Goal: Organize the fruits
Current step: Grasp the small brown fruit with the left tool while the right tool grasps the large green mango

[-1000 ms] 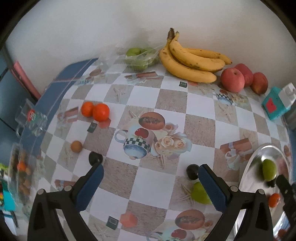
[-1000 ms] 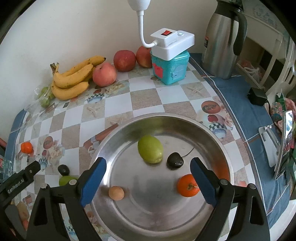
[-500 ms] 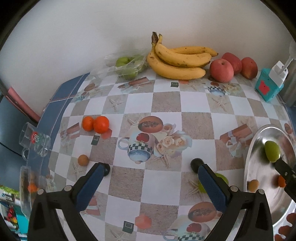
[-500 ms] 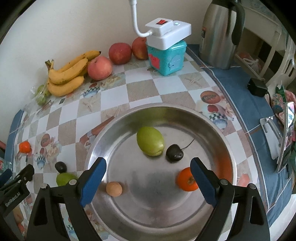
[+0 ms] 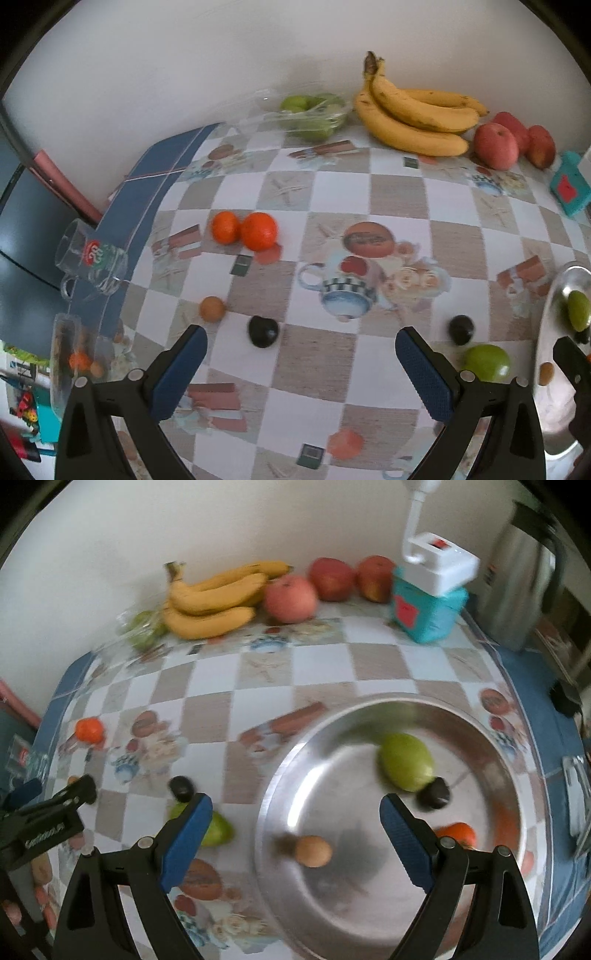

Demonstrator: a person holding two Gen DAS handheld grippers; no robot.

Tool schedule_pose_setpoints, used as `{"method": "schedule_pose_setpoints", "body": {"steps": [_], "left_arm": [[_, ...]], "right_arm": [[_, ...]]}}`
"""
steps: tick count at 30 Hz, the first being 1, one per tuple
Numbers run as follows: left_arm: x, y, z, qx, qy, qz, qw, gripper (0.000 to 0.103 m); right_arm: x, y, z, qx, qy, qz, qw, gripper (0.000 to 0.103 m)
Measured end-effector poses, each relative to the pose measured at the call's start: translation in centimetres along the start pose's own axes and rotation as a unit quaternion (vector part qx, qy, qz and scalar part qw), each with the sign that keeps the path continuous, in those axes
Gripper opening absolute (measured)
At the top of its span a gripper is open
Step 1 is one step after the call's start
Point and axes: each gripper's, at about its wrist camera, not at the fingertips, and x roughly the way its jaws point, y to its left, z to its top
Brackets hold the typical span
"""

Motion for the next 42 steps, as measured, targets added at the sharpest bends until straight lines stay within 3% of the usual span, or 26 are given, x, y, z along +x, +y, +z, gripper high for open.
{"method": "schedule_pose_setpoints", "body": {"steps": [11,19,27,34,42], "left_arm": [[2.0,4.0,0.2,-0.023,0.017,-0.001,0.9996,0.103],[3.9,8.6,0.0,-0.087,0.031,-0.041,0.9949,0.103],[5.7,12.0,-0.5,-0.145,0.042,-0.057,0.9869,0.086],[6.6,12.4,-0.3,-0.148,0.034,-0.070,0.9860,0.084],[7.8,12.4,-0.1,-0.147,0.039,-0.073,0.9857,0.066]], "right_arm": [[0.9,4.5,-0.5,-0.028,0.015,0.042,0.999,0.092],[2.3,6.0,-1.0,-0.012,0.043,0.047,0.998,0.092],[3.2,7.2,-1.3,-0.006,0.051,0.047,0.998,0.092],[4.0,6.9,-1.6,0.015,0.060,0.038,0.997,0.091],[4.7,7.0,-1.9,0.023,0.071,0.026,0.997,0.089]]}}
